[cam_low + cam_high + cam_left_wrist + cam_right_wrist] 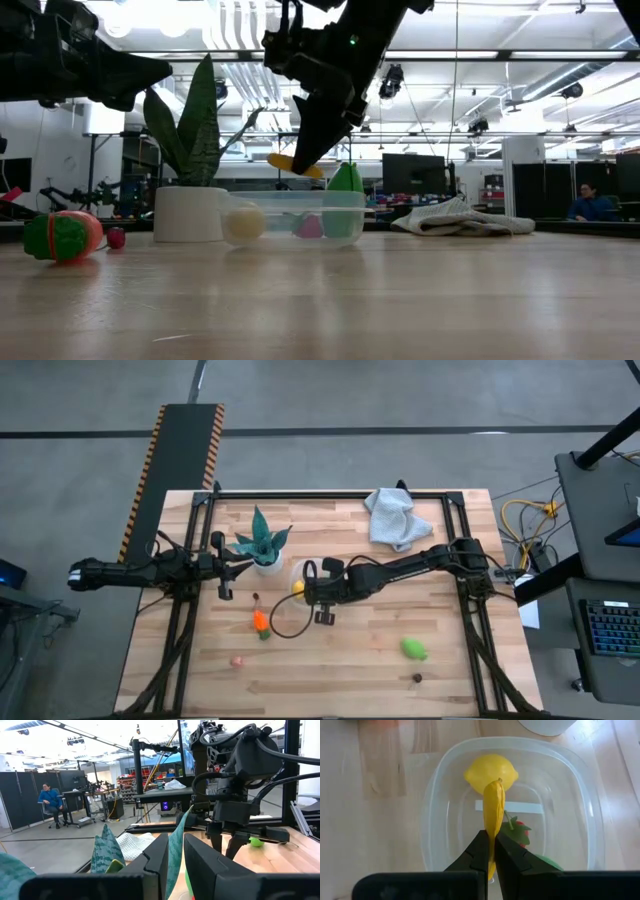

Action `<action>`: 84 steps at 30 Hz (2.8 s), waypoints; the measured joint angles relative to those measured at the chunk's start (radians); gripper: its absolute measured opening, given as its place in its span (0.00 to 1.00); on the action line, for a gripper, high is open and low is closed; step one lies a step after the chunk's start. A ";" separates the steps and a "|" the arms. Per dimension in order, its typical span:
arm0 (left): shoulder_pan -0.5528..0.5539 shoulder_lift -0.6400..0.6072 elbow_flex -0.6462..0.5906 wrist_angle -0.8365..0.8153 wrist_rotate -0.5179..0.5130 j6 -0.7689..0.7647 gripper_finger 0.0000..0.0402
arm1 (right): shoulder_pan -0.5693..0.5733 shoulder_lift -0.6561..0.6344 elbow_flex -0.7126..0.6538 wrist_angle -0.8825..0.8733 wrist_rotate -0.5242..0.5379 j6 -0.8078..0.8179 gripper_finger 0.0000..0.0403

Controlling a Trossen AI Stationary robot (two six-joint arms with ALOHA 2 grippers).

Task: Pick and placing Produce into tupperware
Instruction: Put the yellow corn into the container, then put the green cabbage into the container

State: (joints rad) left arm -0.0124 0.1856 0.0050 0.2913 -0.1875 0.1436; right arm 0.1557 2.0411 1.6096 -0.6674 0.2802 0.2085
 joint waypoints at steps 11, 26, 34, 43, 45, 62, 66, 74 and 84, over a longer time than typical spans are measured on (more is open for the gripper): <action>0.000 0.000 0.000 0.000 0.000 0.000 0.12 | -0.002 0.000 0.000 0.000 0.000 0.000 0.03; 0.000 0.000 0.000 0.000 0.000 0.000 0.12 | -0.002 0.000 0.000 0.006 0.001 0.023 0.29; 0.000 0.000 0.000 0.000 0.000 0.000 0.12 | -0.001 0.001 -0.001 0.016 0.001 0.026 0.36; 0.000 0.000 0.000 0.000 0.000 0.000 0.12 | -0.001 -0.007 0.000 0.056 0.000 0.048 0.35; 0.000 0.000 0.000 0.000 0.000 0.000 0.12 | -0.001 -0.022 0.002 0.057 0.001 0.046 0.34; 0.000 0.000 0.000 0.001 0.000 0.000 0.12 | 0.163 -0.373 0.004 0.023 0.089 0.018 0.27; 0.000 -0.001 0.000 0.002 0.000 0.000 0.12 | 0.255 -0.448 0.005 -0.054 0.139 0.069 0.26; 0.000 -0.004 0.000 0.006 0.000 0.000 0.12 | 0.494 -0.543 0.005 -0.271 0.375 0.318 0.26; 0.000 -0.002 0.000 0.006 0.000 0.000 0.12 | 0.761 -0.534 0.005 -0.581 0.481 0.841 0.26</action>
State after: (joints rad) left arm -0.0127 0.1831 0.0049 0.2970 -0.1872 0.1432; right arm 0.9169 1.5070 1.6146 -1.2485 0.7614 1.0493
